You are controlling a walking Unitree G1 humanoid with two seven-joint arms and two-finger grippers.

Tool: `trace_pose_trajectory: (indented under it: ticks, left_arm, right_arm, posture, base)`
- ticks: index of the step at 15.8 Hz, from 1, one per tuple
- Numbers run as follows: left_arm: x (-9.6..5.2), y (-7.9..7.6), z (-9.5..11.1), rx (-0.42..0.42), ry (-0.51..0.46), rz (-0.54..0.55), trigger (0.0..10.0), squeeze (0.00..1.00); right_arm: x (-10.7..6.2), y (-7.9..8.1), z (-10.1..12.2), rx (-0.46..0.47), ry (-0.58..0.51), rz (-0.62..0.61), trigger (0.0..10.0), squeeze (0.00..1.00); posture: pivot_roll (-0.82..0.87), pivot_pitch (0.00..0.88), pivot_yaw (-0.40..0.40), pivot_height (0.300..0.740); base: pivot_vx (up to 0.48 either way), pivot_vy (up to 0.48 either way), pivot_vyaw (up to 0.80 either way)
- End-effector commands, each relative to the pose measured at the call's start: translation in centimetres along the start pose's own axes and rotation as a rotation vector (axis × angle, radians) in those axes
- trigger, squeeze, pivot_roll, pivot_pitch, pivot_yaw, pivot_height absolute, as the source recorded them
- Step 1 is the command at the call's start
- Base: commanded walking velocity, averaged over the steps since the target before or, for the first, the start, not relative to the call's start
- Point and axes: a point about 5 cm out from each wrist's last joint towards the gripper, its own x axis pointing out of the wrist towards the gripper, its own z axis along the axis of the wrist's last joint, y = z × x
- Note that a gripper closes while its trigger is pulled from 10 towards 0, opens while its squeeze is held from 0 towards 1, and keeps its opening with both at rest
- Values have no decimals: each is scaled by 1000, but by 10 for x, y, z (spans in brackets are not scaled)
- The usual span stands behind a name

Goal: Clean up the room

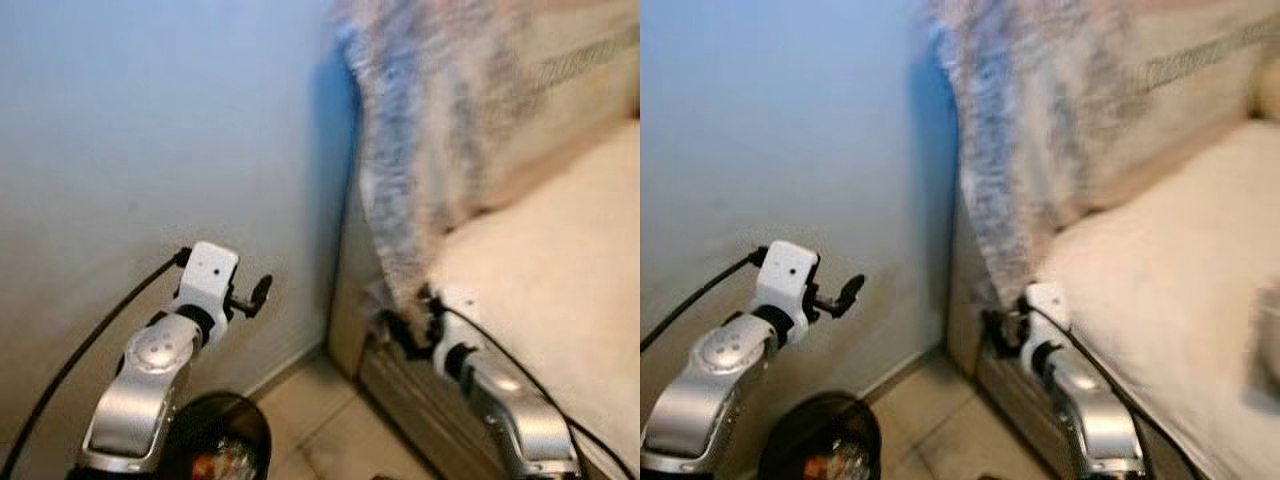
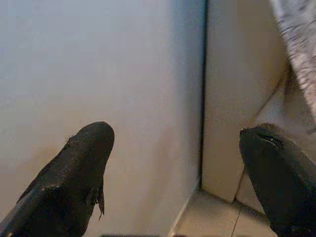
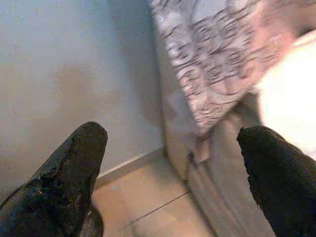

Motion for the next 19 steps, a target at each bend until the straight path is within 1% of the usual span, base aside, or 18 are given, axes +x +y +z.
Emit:
trace_pose_trajectory:
  ticks: [1, 9, 11, 14, 15, 16, 17, 19]
  left_arm:
    - [-2, 3, -1, 4, 2, 9, 10000, 0]
    - [-3, 0, -2, 2, 8, 0, 10000, 0]
    - [-1, 3, 0, -11, -10, 42, 10000, 0]
    - [0, 5, 2, -17, -24, 51, 10000, 0]
    - [0, 5, 3, -47, -20, 60, 10000, 0]
    - [1, 6, 4, -51, -27, 69, 10000, 0]
    - [1, 7, 5, -31, -34, 75, 10000, 0]
    - [2, 8, 5, -33, -38, 85, 10000, 0]
  right_arm:
    - [1, 6, 3, 2, -12, 16, 10000, 0]
    - [0, 6, -1, 3, 0, 16, 10000, 0]
    - [-1, 5, 1, -1, 0, 13, 10000, 0]
    - [0, 5, 2, -3, 0, 12, 10000, 0]
    - [0, 4, 2, -3, 2, 10, 10000, 0]
    - [0, 4, 2, -4, 3, 9, 10000, 0]
    - [1, 4, 2, -4, 2, 8, 10000, 0]
    - [1, 4, 3, -6, 0, 7, 10000, 0]
  posture:
    - [-3, 0, 2, 740]
    - [-10, 0, 3, 740]
    - [-13, 0, 3, 740]
    - [-12, 0, 0, 740]
    - [-12, 0, -1, 740]
    - [-13, 0, -1, 740]
    - [-13, 0, -1, 740]
    - [-12, 0, -1, 740]
  base:
    - [0, 0, -781]
    - [0, 0, -781]
    - [0, 0, -781]
    - [0, 0, -781]
    - [0, 0, -781]
    - [0, 0, -781]
    - [0, 0, -781]
    - [0, 0, -781]
